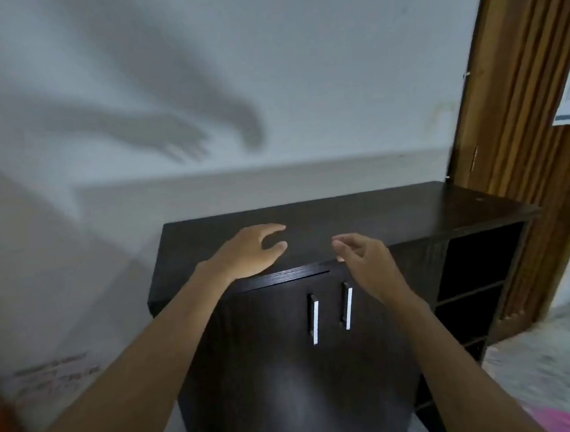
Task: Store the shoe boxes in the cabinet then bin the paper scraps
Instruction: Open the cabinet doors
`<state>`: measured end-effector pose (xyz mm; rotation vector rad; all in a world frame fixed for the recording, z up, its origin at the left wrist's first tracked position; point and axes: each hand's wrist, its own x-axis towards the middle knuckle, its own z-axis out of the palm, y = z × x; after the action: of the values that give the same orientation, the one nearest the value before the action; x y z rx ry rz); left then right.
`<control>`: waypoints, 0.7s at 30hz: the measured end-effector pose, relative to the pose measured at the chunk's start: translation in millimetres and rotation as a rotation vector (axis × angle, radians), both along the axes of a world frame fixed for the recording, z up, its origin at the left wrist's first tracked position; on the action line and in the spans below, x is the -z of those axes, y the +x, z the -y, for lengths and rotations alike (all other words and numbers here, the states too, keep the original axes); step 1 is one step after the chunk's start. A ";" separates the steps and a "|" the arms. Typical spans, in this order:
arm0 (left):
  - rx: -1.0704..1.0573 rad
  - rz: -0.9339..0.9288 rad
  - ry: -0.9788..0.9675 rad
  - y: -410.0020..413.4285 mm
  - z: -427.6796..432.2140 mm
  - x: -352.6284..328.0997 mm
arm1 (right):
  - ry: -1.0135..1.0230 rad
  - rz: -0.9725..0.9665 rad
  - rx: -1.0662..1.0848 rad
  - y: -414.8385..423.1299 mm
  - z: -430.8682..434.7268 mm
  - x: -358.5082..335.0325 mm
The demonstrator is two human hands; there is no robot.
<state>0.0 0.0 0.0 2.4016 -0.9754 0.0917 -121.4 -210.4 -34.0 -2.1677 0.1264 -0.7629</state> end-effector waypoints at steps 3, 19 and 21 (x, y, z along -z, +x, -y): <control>-0.048 0.021 0.106 -5.3 5.8 23.0 | 0.081 -0.136 0.044 3.3 -4.3 46.1; -0.194 0.137 0.077 1.6 11.3 50.2 | 0.400 -0.141 0.112 23.7 -38.6 108.4; -0.194 0.154 0.093 2.0 11.6 49.5 | 0.442 -0.136 0.136 24.4 -39.6 111.2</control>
<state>2.0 -11.6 -49.5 2.6014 -0.8264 0.3130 -96.9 -170.8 -145.1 -1.7975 0.4723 -0.5954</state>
